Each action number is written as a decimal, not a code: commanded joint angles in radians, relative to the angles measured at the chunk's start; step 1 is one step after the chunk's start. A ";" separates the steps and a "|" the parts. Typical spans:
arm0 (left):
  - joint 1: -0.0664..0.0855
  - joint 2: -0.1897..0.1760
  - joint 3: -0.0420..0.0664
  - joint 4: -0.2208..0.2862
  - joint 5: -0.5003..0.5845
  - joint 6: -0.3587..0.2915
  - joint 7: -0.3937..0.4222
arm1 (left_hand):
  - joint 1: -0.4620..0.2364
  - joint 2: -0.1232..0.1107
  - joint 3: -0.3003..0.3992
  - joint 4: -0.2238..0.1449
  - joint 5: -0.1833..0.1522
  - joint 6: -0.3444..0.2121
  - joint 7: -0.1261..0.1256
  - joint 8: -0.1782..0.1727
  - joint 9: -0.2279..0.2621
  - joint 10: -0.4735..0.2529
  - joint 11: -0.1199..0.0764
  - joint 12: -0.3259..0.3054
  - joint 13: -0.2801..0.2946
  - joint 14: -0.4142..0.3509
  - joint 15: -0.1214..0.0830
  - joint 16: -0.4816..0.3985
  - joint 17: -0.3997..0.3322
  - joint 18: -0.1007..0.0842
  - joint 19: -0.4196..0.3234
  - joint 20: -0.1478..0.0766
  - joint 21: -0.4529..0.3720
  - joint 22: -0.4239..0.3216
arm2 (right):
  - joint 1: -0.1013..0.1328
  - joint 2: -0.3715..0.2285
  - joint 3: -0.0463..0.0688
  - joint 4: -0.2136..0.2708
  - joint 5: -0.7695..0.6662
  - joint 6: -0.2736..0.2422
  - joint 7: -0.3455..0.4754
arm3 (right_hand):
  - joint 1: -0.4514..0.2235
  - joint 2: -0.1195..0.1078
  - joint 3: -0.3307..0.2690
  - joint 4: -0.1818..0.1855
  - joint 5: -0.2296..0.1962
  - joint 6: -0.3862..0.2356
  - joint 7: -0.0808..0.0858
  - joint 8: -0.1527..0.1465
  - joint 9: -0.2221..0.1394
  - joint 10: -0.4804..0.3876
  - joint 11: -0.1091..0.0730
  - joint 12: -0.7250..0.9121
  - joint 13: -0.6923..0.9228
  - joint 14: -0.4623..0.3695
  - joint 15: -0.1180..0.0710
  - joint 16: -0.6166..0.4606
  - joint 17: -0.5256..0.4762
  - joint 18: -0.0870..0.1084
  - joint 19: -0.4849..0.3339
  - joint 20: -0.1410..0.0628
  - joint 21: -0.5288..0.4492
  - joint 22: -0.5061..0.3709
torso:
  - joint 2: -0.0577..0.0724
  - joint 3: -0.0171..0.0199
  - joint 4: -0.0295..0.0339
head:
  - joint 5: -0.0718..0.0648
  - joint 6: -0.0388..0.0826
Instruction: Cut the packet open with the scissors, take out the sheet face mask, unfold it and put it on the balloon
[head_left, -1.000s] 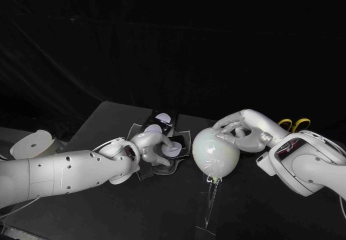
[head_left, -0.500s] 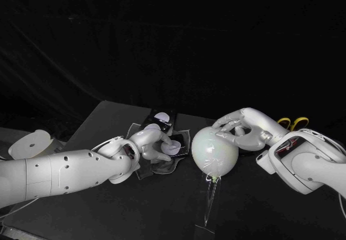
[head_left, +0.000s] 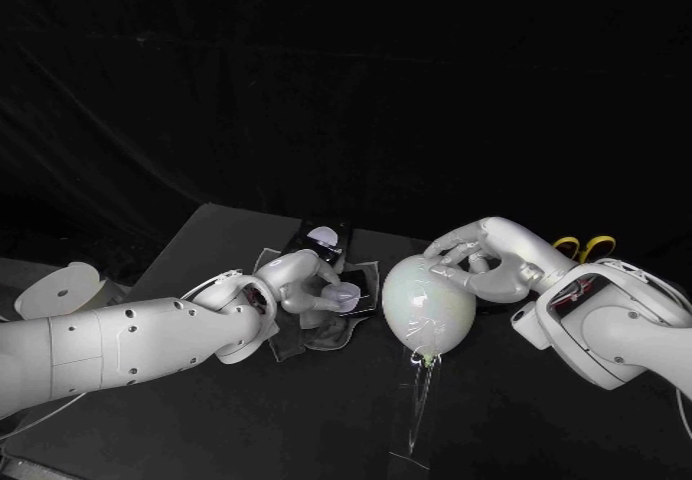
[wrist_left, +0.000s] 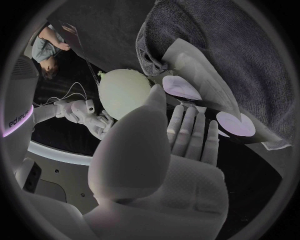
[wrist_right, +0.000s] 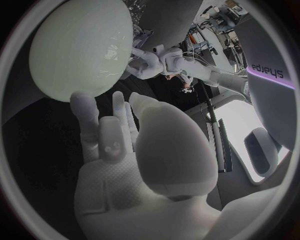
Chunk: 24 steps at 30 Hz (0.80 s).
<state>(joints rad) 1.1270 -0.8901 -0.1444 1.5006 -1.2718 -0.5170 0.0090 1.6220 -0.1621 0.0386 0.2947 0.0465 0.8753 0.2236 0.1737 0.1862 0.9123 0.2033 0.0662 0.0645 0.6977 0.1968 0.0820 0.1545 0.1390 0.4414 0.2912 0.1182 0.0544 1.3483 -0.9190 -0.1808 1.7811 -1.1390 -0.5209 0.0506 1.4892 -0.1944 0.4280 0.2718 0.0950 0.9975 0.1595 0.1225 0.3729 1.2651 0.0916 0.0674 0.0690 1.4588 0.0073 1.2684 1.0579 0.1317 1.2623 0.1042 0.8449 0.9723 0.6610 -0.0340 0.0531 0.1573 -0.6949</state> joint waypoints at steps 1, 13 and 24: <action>0.001 0.014 0.003 -0.009 0.028 -0.027 0.024 | 0.017 0.003 0.015 -0.002 0.002 0.006 0.000 0.004 0.001 0.009 0.002 -0.002 0.000 0.007 -0.001 0.005 0.000 0.018 0.008 0.000 0.001 0.001 | 0.000 0.000 0.001 0.001 -0.012 0.005 0.003 | -0.005 -0.001 0.004 0.001 -0.001 0.002 0.006 0.000 0.001 -0.005 -0.003 -0.004 0.001 -0.002 0.000 0.003 0.001 0.011 -0.007 0.001 -0.003 0.001 | 0.001 -0.0004 -0.0008 | -0.001 0.001; -0.003 0.067 -0.004 -0.054 -0.078 0.015 -0.048 | 0.008 -0.056 -0.049 0.003 0.003 -0.020 -0.010 -0.011 -0.005 -0.054 -0.012 -0.009 -0.005 -0.120 -0.014 -0.031 -0.030 0.018 -0.039 -0.002 -0.018 -0.006 | 0.000 -0.001 0.001 0.004 -0.012 0.006 0.003 | -0.007 -0.001 0.005 0.001 -0.001 0.001 0.006 0.000 0.001 -0.005 -0.003 -0.004 0.001 -0.002 0.001 0.003 0.000 0.011 -0.007 0.002 -0.002 0.003 | 0.000 0.0009 -0.0022 | -0.002 -0.006; -0.014 0.073 -0.007 -0.050 -0.121 0.067 -0.111 | -0.020 -0.139 -0.253 0.007 0.006 -0.204 -0.019 -0.073 -0.043 -0.359 -0.032 -0.022 -0.018 -0.302 -0.027 -0.042 -0.069 -0.083 -0.129 0.006 -0.047 -0.014 | 0.000 -0.003 0.002 0.004 -0.012 0.007 0.003 | -0.009 -0.003 0.004 0.000 -0.001 -0.001 0.007 0.000 0.001 -0.007 -0.002 -0.004 0.001 -0.004 0.001 0.001 -0.005 0.012 -0.010 0.002 -0.006 0.000 | -0.001 0.0008 -0.0010 | -0.005 -0.007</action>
<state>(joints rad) 1.1141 -0.8174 -0.1515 1.4450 -1.3531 -0.4879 -0.0619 1.6012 -0.2912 -0.2101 0.3021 0.0465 0.6769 0.1862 0.1038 0.1444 0.5577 0.1716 0.0494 0.0485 0.3985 0.1700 0.0462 0.0857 0.0760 0.3180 0.2965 0.0763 0.0410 1.3485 -0.9213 -0.1798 1.7837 -1.1397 -0.5207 0.0506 1.4892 -0.1944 0.4280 0.2718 0.0950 0.9981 0.1587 0.1225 0.3724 1.2651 0.0916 0.0674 0.0691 1.4588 0.0073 1.2683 1.0529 0.1302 1.2587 0.1078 0.8442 0.9729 0.6604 -0.0329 0.0519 0.1531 -0.7026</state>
